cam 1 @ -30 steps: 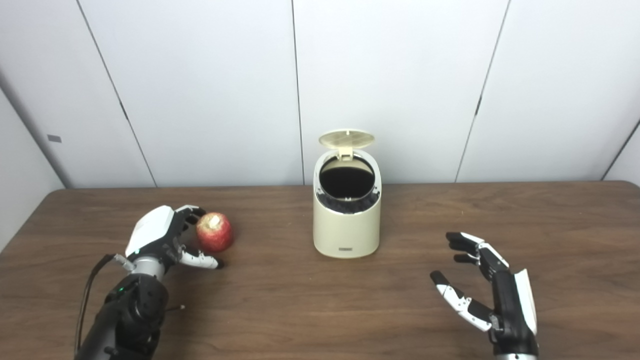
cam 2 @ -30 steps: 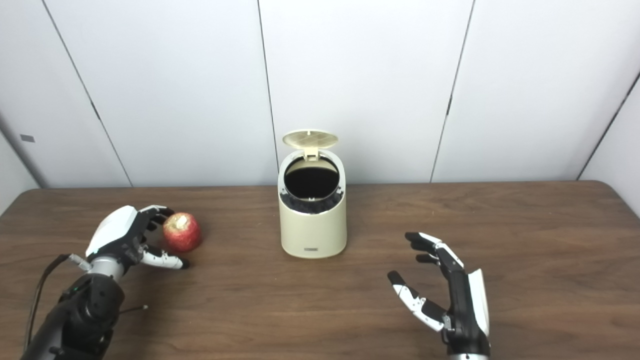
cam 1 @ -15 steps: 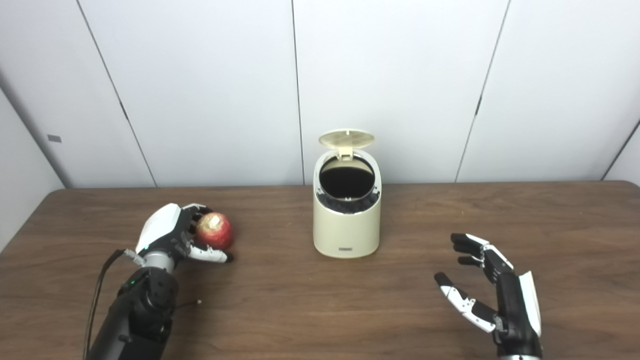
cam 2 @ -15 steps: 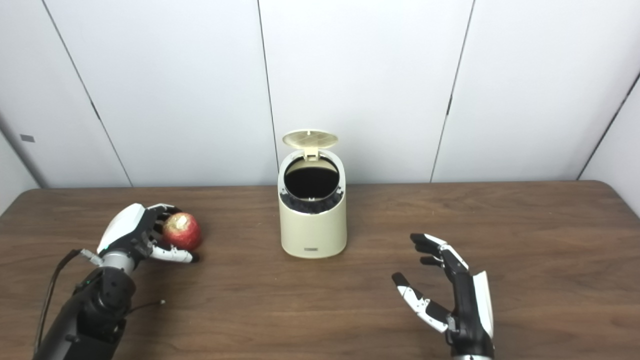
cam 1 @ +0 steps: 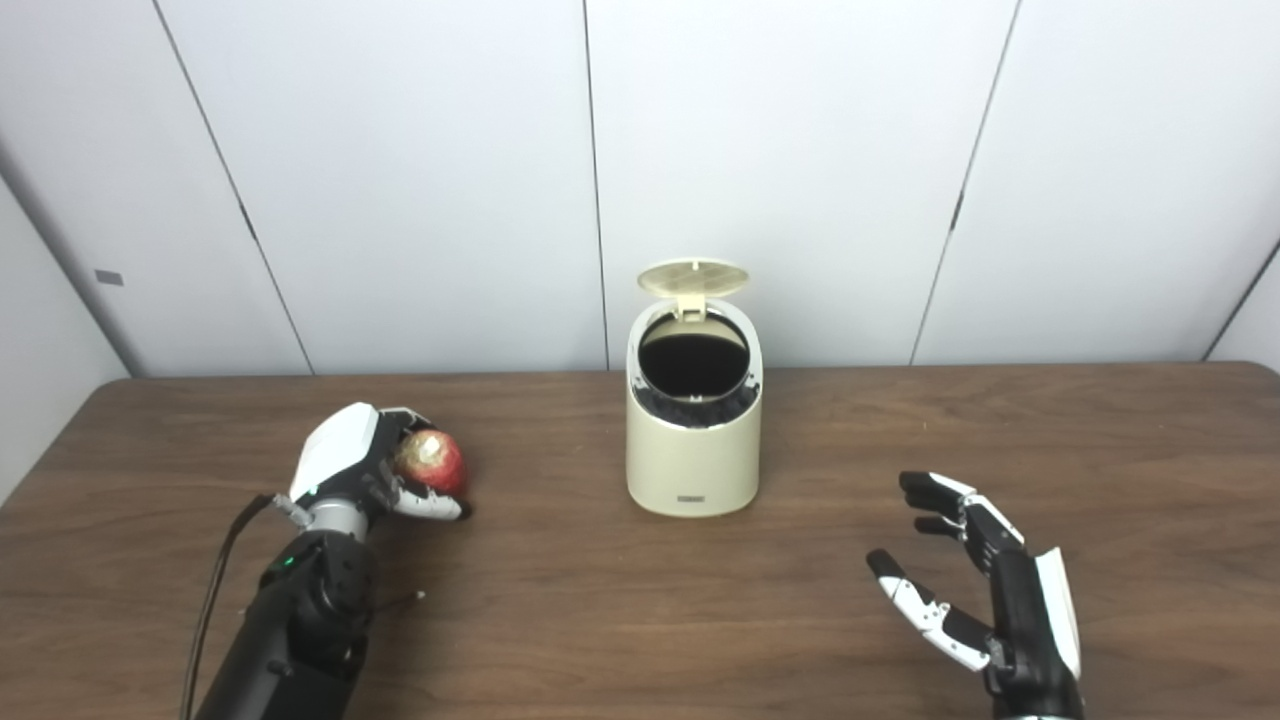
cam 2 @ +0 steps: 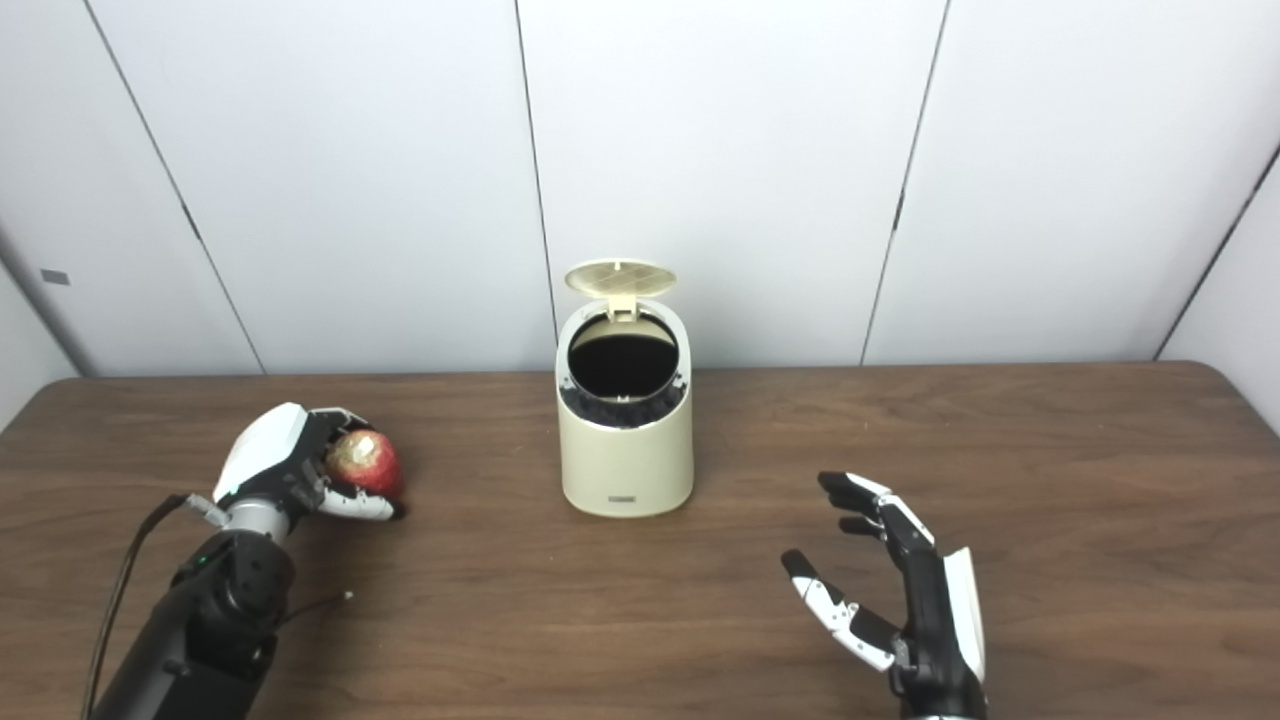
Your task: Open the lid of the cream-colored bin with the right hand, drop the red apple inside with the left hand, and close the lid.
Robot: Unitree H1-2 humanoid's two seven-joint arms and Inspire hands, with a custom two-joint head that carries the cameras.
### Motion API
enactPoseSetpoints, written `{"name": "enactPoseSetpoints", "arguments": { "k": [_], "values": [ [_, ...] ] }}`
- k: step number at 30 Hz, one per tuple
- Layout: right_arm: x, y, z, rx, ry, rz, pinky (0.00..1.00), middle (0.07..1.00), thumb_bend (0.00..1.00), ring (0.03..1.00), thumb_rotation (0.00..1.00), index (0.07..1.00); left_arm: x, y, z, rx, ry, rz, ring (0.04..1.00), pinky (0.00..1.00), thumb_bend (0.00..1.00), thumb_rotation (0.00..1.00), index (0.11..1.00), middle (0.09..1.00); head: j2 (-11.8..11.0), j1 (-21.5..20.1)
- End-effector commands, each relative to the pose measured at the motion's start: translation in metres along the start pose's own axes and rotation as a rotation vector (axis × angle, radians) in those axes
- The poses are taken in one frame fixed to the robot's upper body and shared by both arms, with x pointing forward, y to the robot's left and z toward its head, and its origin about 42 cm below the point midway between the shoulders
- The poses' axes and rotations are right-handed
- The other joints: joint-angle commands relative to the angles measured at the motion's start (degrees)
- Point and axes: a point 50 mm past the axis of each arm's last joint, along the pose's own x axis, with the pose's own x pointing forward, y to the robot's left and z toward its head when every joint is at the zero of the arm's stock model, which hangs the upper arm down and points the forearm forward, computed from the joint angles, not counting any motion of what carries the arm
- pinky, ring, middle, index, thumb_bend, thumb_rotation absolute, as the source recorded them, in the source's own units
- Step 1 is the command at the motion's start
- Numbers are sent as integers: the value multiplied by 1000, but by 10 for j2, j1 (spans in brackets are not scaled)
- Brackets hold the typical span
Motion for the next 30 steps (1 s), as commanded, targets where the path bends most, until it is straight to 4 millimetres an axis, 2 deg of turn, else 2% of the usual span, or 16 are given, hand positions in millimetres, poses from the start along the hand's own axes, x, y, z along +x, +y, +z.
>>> {"name": "enactPoseSetpoints", "arguments": {
  "k": [1, 2, 4, 12, 16, 17, 18, 19, 22, 26, 30],
  "values": [
    [3, 0, 10, 7, -53, -7, 676, 746, 255, 746, 107, 721, 8, 15, 11, 24, -67, 120, 337, 257, 537, 3, 502, 460, 1, -1],
    [3, 0, 11, 7, -54, -7, 676, 746, 256, 746, 115, 721, 8, 14, 10, 28, -69, 127, 258, 194, 529, 1, 491, 467, 1, -1],
    [3, 0, 11, 12, -54, -9, 668, 745, 257, 742, 125, 719, 7, 14, 9, 53, -68, 126, 199, 145, 526, 0, 485, 470, 2, 0],
    [5, 3, 11, 16, -57, -9, 661, 742, 261, 738, 150, 716, 2, 20, 13, 72, -74, 129, 193, 128, 525, 0, 484, 471, -1, -2],
    [6, 5, 11, 25, -53, -9, 671, 746, 263, 745, 137, 719, -10, 24, 21, 43, -135, 172, 188, 123, 525, 0, 484, 471, -4, -4],
    [7, 6, 11, 23, -54, -9, 673, 746, 264, 746, 136, 718, -15, 27, 26, 25, -161, 188, 189, 120, 525, 0, 483, 471, -4, -4],
    [7, 6, 11, 21, -50, -11, 674, 746, 265, 748, 138, 717, -23, 31, 32, 4, -207, 210, 219, 141, 519, 0, 496, 424, -5, -4],
    [8, 7, 10, 19, -46, -11, 680, 748, 267, 752, 153, 718, -30, 35, 38, -17, -243, 229, 258, 172, 519, 0, 503, 423, -5, -4],
    [9, 9, 9, 16, -44, -12, 672, 748, 265, 749, 150, 718, -49, 48, 57, -94, -324, 274, 366, 260, 503, 0, 505, 491, -7, -4],
    [11, 13, 8, 8, -43, -16, 641, 739, 261, 729, 175, 703, -77, 69, 84, -192, -470, 346, 391, 298, 502, 0, 502, 488, -11, -6],
    [14, 16, 8, 9, -40, -19, 630, 735, 261, 722, 188, 694, -95, 84, 106, -285, -588, 390, 395, 301, 502, 0, 513, 482, -16, -8]
  ]
}}
